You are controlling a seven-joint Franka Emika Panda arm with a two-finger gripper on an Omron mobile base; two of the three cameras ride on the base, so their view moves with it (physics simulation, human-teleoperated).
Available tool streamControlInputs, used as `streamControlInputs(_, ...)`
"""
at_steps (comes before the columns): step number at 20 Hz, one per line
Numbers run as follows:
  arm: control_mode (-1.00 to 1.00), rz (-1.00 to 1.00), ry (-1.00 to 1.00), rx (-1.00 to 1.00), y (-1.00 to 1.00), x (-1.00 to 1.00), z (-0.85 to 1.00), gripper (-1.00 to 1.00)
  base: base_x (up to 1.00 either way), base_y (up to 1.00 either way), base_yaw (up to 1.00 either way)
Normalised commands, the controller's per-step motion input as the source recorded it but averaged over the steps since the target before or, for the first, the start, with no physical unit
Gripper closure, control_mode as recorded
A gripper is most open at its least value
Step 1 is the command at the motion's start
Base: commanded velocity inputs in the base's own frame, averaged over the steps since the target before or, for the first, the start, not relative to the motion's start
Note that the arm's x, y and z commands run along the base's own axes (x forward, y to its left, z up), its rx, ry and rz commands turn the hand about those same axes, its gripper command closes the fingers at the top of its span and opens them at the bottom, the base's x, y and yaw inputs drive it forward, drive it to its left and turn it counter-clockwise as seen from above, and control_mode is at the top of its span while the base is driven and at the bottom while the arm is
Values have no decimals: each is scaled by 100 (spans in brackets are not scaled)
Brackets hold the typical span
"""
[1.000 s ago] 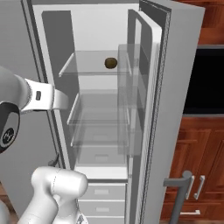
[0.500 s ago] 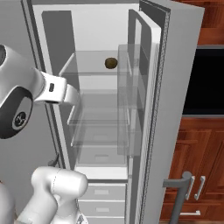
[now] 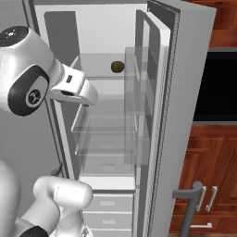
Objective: Open the fridge, remove the kiwi, cucumber, and chicken drumstick, and place them on any counter.
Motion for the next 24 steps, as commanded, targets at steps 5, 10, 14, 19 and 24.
streamControlInputs(5, -100, -2, -17, -2, -1, 54, -6, -100, 0, 0, 0)
streamControlInputs(10, -100, 0, -18, 1, -1, 57, 1, -100, 0, 0, 0)
streamControlInputs(14, -100, 0, -4, 6, 0, 60, 24, -100, 0, 0, 0)
streamControlInputs(19, -100, -1, 1, 1, -2, 72, 19, -100, 0, 0, 0)
streamControlInputs(24, -100, -4, 19, 0, -25, 76, 10, -100, 0, 0, 0)
